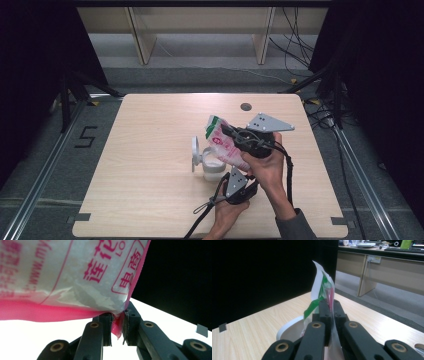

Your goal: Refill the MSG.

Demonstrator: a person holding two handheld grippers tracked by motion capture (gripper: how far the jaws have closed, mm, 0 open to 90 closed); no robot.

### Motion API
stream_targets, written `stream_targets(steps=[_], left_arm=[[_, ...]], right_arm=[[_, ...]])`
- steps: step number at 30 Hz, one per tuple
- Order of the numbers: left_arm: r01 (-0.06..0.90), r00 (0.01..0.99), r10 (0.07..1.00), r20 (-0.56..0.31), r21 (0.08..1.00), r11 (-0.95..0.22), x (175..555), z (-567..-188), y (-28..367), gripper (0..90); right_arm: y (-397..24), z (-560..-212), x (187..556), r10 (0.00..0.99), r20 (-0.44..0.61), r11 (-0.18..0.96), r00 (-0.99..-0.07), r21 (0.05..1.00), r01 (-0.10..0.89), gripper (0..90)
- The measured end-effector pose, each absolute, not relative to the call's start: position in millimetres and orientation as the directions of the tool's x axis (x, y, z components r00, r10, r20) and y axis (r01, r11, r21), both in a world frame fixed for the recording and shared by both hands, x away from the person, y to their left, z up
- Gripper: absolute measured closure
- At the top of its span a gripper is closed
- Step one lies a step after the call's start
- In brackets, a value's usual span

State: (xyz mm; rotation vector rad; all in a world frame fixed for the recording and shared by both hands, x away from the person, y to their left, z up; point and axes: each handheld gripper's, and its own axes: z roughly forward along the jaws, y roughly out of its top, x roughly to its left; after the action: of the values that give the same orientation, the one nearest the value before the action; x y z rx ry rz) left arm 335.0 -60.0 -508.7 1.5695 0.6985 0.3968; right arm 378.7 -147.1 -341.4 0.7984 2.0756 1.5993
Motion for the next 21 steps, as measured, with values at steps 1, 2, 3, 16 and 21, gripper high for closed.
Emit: stream_targets(steps=[1,2,3,16,21], left_arm=[[0.201,0.753,0.641,-0.151,0.980,-0.005,335,-509,-60,79.0],[0.201,0.753,0.641,-0.150,0.980,-0.007,335,-509,-60,79.0],[0.201,0.755,0.638,-0.149,0.980,-0.009,335,-509,-59,79.0],[0.203,0.756,0.639,-0.143,0.979,-0.021,334,-512,-57,78.6],[0.211,0.756,0.640,-0.138,0.977,-0.038,333,-512,-52,78.0]], right_arm=[[-149,-341,379,0.647,0.031,0.175,-0.762,0.966,0.188,90.0],[-149,-341,378,0.647,0.049,0.166,-0.761,0.965,0.204,90.0],[-153,-340,378,0.649,0.041,0.163,-0.760,0.968,0.191,90.0],[-167,-339,374,0.641,0.073,0.127,-0.764,0.972,0.199,90.0],[-176,-338,373,0.628,0.076,0.103,-0.775,0.978,0.179,90.0]])
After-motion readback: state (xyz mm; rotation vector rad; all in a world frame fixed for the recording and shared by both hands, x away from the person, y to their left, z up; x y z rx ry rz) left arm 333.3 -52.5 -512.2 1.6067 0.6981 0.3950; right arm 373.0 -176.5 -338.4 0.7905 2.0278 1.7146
